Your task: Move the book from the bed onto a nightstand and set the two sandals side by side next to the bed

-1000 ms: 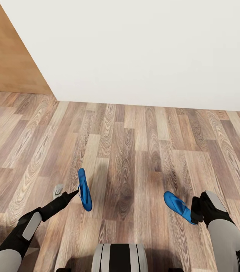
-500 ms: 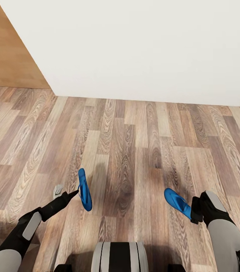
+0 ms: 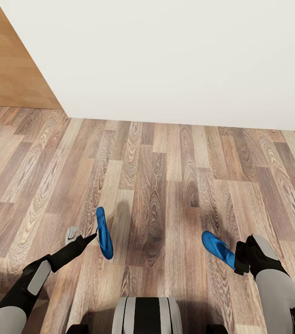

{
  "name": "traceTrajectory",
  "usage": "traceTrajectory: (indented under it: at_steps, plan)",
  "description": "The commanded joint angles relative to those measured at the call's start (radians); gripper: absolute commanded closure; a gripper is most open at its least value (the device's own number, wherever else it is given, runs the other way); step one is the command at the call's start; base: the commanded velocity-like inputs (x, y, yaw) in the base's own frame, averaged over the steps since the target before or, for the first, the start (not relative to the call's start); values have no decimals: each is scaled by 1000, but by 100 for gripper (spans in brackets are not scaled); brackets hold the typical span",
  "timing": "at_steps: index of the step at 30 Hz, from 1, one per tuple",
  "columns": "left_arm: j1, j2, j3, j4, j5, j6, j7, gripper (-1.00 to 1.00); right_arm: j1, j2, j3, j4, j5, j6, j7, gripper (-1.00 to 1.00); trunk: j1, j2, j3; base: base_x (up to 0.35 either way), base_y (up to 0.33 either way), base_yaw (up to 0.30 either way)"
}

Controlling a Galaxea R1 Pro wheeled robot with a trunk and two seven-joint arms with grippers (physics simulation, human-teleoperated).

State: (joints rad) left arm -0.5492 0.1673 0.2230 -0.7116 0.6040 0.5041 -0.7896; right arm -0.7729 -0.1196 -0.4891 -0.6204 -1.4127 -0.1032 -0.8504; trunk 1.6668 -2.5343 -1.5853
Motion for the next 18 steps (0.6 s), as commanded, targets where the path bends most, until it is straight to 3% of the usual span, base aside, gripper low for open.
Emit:
traceTrajectory:
  at_steps: [1, 18]
  plan:
    - [0, 0, 1, 0, 3, 5, 2, 100, 0, 0, 0, -1, -9, -10, -1, -100, 0, 0, -1, 6, 0, 0]
    - [0, 0, 3, 0, 3, 5, 2, 100, 0, 0, 0, -1, -10, -10, -1, -100, 0, 0, -1, 40, 34, 0]
